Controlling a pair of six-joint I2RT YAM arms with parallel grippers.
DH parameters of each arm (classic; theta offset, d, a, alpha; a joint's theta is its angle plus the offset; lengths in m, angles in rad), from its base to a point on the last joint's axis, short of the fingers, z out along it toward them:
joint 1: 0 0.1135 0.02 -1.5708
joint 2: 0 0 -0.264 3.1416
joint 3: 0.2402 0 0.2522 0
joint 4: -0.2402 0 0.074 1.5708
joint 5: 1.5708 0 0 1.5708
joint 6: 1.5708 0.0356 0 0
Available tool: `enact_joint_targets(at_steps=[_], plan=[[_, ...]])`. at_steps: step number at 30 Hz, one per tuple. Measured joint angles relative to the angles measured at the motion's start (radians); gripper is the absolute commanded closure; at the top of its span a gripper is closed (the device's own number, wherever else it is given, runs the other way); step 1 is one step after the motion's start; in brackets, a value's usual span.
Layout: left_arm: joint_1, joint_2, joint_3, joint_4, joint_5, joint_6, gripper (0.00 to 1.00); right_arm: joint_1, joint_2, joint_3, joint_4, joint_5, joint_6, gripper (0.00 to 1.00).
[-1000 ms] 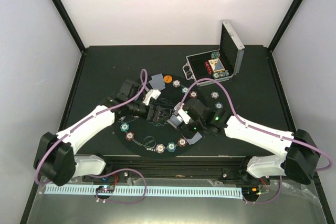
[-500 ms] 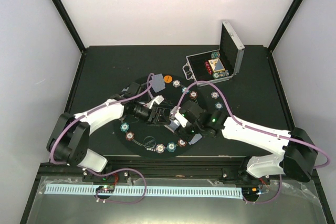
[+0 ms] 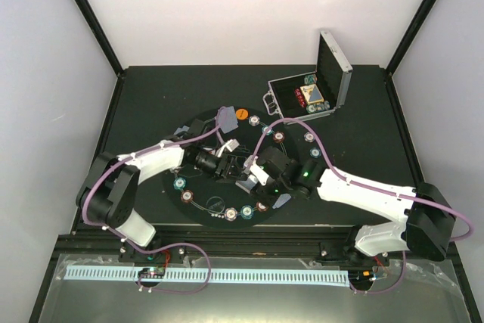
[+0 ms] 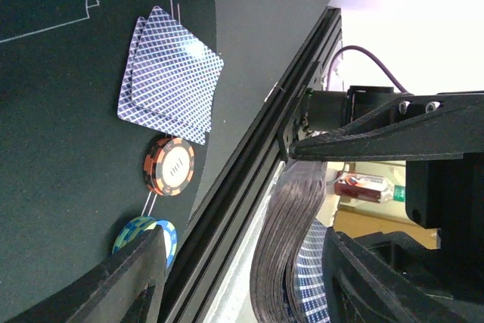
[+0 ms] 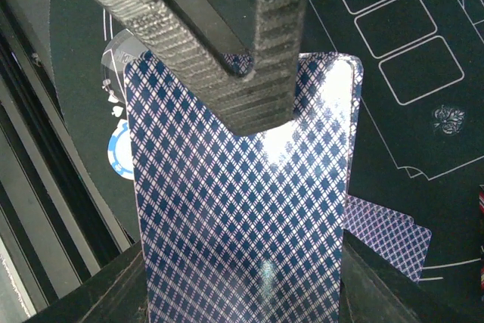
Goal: Distribute texas hold em gaming equipment
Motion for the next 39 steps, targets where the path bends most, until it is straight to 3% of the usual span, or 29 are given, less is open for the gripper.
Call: enact_joint_targets(at_steps=[16, 39], plan=[[-0.023, 0.028, 0.006, 0.016, 0.061, 0.008, 0.61, 0.006, 0.004, 0.000, 0.001, 0.000, 0.000, 0.44], [-0.006, 0.035, 0.031, -0.071, 0.061, 0.089, 0.73, 0.011, 0.004, 0.000, 0.000, 0.000, 0.000, 0.44]])
